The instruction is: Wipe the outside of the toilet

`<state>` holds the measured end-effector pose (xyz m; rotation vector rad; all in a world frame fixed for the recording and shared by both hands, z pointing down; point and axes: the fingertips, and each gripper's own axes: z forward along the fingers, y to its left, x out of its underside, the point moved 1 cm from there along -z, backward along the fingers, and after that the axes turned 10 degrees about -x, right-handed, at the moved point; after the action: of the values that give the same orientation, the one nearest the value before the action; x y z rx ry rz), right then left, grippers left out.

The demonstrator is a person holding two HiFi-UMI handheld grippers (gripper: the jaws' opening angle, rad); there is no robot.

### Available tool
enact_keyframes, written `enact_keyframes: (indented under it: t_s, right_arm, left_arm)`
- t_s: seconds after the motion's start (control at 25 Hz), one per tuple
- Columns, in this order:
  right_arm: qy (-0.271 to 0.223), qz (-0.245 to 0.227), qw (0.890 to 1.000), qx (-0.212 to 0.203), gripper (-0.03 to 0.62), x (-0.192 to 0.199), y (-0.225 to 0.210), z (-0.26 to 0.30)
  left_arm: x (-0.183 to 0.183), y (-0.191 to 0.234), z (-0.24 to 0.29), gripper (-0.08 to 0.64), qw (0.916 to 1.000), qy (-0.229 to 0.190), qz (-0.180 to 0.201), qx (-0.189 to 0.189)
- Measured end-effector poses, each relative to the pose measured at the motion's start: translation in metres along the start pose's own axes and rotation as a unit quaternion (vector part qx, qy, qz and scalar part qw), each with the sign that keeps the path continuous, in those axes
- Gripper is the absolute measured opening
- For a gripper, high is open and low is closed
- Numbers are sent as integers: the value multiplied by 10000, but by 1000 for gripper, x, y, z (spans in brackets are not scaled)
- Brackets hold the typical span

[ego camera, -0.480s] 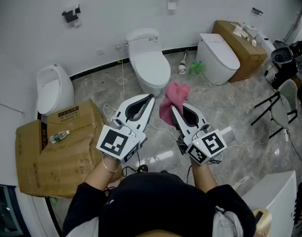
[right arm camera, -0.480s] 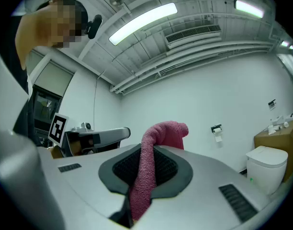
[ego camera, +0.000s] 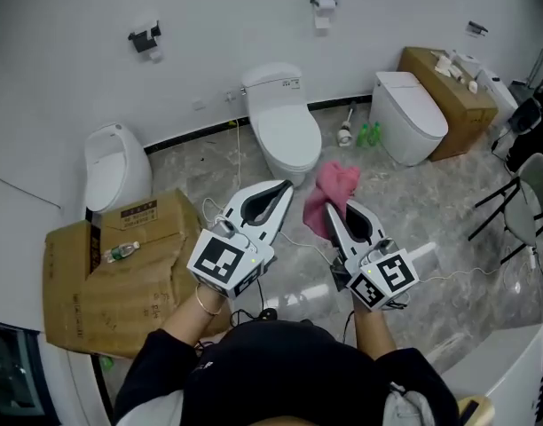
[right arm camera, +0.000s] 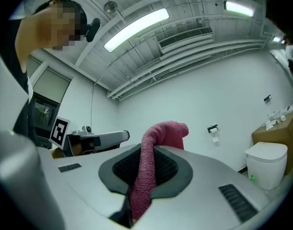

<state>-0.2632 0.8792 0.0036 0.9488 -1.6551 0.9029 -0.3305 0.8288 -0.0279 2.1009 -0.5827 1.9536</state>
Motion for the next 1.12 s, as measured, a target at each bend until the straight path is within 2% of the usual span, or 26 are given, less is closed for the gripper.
enact_keyframes:
  t_s: [0.2, 0.48, 0.64, 0.76, 0.92, 1.12]
  right_arm:
    - [-236, 168, 9996, 12, 55, -1, -16, -26]
    - [-178, 379, 9991, -111, 55, 8, -25, -42]
    - [-112, 452, 9988, -140, 55, 15, -31, -36]
    - [-32, 298, 9995, -105, 55, 12, -40, -28]
    - [-15, 72, 10000, 59, 55, 0, -61, -12]
    - [23, -16, 9999, 125, 55, 0, -82, 22]
  left_arm:
    - [4, -20, 11, 9, 9998, 91, 151, -18]
    - [21, -36, 14, 9, 9994, 317, -39, -114]
    - [27, -26, 20, 9, 9994, 316, -43, -152]
    - [28, -14, 34, 9, 9997, 163, -151, -103]
    - [25, 2, 59, 9, 9998, -19, -197, 88]
    - [27, 32, 84, 9, 9989, -51, -335, 312]
